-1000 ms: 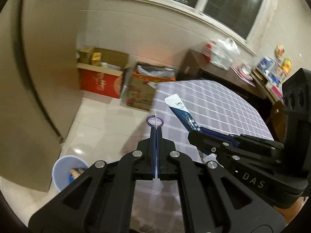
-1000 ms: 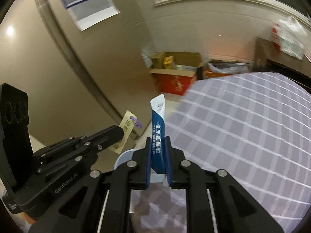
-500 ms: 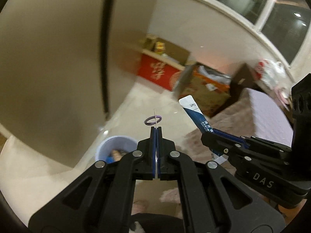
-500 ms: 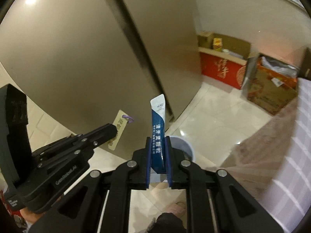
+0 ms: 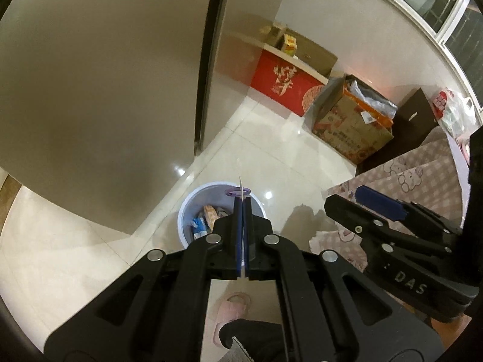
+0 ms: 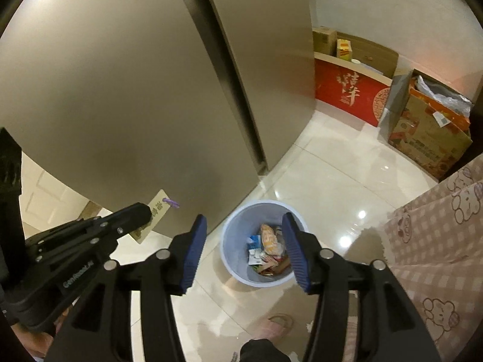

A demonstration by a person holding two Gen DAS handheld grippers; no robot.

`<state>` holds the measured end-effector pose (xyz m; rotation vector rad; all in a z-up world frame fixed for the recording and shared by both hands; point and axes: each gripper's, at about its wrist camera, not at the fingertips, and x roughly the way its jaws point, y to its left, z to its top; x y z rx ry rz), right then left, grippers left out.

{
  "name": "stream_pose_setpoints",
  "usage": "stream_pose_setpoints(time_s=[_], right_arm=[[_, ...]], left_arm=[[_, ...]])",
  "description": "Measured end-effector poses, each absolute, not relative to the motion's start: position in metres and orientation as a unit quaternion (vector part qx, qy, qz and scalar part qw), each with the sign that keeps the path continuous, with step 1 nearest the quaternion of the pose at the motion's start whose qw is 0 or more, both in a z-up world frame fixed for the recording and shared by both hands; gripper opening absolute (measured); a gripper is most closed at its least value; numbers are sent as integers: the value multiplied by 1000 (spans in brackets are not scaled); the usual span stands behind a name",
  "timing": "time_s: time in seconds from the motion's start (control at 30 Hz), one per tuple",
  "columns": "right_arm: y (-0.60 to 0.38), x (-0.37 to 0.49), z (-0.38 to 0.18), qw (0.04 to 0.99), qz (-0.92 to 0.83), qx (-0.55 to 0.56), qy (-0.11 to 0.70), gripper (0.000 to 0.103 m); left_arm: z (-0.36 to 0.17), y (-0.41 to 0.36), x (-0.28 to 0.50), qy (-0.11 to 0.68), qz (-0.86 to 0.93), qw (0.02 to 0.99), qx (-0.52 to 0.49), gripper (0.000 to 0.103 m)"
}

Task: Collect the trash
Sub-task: 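Carry the tube and tag over the blue bin, open the right tool then the left tool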

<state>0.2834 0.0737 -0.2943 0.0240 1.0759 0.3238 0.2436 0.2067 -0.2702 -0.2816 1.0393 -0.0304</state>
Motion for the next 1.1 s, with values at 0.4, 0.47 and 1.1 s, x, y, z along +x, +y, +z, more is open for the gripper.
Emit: stream_pose_setpoints(time_s=[0.4,0.47,1.1], right_arm=[[48,275,-280,874,122,15,471,61],[39,276,-275,879,117,29,462,61],[-15,202,-180,915,94,40,391,67]], left_arm=[[-281,197,263,506,-35,851,-132,0],[-278,196,264,498,-30,856,-131,3],[-185,174,189,435,18,895,-100,72]])
